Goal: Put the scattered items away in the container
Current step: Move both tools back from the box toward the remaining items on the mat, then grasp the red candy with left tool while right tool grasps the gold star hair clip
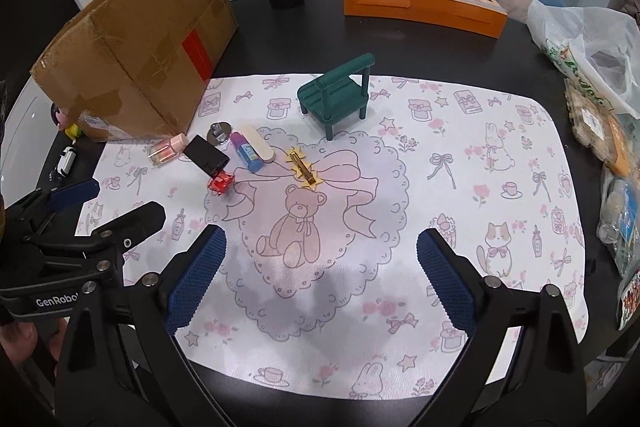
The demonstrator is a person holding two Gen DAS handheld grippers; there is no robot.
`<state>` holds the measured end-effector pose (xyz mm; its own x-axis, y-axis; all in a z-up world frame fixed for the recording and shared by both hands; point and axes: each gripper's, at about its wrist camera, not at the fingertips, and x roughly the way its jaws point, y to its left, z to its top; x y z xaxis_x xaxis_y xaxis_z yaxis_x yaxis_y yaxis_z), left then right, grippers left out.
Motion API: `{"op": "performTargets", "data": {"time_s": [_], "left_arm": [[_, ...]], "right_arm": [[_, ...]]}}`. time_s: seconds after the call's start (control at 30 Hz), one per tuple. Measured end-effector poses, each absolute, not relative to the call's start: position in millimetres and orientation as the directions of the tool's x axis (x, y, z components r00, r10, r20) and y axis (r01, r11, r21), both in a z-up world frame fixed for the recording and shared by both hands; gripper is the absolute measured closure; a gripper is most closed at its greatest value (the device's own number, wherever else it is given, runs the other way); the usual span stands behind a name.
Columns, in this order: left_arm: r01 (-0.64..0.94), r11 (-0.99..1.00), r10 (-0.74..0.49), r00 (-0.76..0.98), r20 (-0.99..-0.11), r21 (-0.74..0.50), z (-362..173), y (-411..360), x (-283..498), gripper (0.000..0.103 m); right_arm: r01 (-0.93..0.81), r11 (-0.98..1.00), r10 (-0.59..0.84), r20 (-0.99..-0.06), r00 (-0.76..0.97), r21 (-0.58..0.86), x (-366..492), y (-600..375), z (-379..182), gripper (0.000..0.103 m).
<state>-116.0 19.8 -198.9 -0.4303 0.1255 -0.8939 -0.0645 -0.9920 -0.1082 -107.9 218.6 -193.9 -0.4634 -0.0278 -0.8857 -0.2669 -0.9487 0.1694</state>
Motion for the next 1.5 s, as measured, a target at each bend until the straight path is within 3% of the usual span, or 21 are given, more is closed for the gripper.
{"op": "performTargets", "data": {"time_s": [0.27, 0.4, 0.5, 0.6, 0.83, 0.87, 1.03, 1.2, 1.33, 1.43, 1.5], "left_arm": [[-0.056, -0.992, 0.124, -0.370, -0.921, -0.112, -230.6, 25.3, -140.8, 0.001], [-0.065, -0.992, 0.123, -0.343, -0.931, -0.107, -244.8, 28.6, -151.3, 0.009], [-0.066, -0.991, 0.129, -0.321, -0.938, -0.113, -255.3, 30.2, -158.1, 0.015], [-0.066, -0.992, 0.123, -0.304, -0.945, -0.108, -264.4, 31.9, -163.0, 0.017], [-0.072, -0.993, 0.113, -0.297, -0.948, -0.096, -275.8, 32.9, -175.5, 0.017], [-0.076, -0.992, 0.115, -0.295, -0.949, -0.097, -276.7, 33.4, -177.8, 0.017], [-0.093, -0.991, 0.117, -0.283, -0.952, -0.094, -281.4, 38.7, -181.7, 0.023], [-0.096, -0.991, 0.120, -0.266, -0.957, -0.097, -290.8, 42.4, -182.8, 0.037], [-0.106, -0.992, 0.097, -0.276, -0.956, -0.070, -292.0, 45.5, -181.6, 0.039], [-0.111, -0.992, 0.092, -0.283, -0.955, -0.062, -291.4, 46.9, -180.8, 0.042], [-0.112, -0.992, 0.094, -0.283, -0.954, -0.065, -290.3, 46.9, -180.2, 0.050]], "right_arm": [[-0.258, -0.947, -0.066, -0.906, -0.419, 0.189, -135.8, 227.2, -221.6, 0.012], [-0.250, -0.947, -0.090, -0.912, -0.400, 0.203, -149.3, 229.8, -235.5, 0.014], [-0.241, -0.947, -0.110, -0.919, -0.378, 0.212, -159.2, 230.8, -248.1, 0.022], [-0.233, -0.948, -0.123, -0.927, -0.355, 0.215, -167.9, 231.7, -261.7, 0.024], [-0.222, -0.952, -0.134, -0.937, -0.323, 0.212, -186.4, 234.7, -282.5, 0.032], [-0.216, -0.954, -0.134, -0.939, -0.318, 0.209, -189.1, 233.8, -284.9, 0.037], [-0.186, -0.964, -0.127, -0.944, -0.303, 0.190, -198.9, 226.7, -293.9, 0.046], [-0.149, -0.982, -0.072, -0.952, -0.299, 0.121, -203.7, 215.5, -294.6, 0.051], [-0.136, -0.985, -0.057, -0.950, -0.306, 0.102, -201.6, 211.0, -292.3, 0.056], [-0.124, -0.988, -0.052, -0.948, -0.313, 0.095, -199.8, 207.2, -290.4, 0.068], [-0.114, -0.989, -0.054, -0.947, -0.317, 0.095, -199.0, 204.1, -289.1, 0.081]]}}
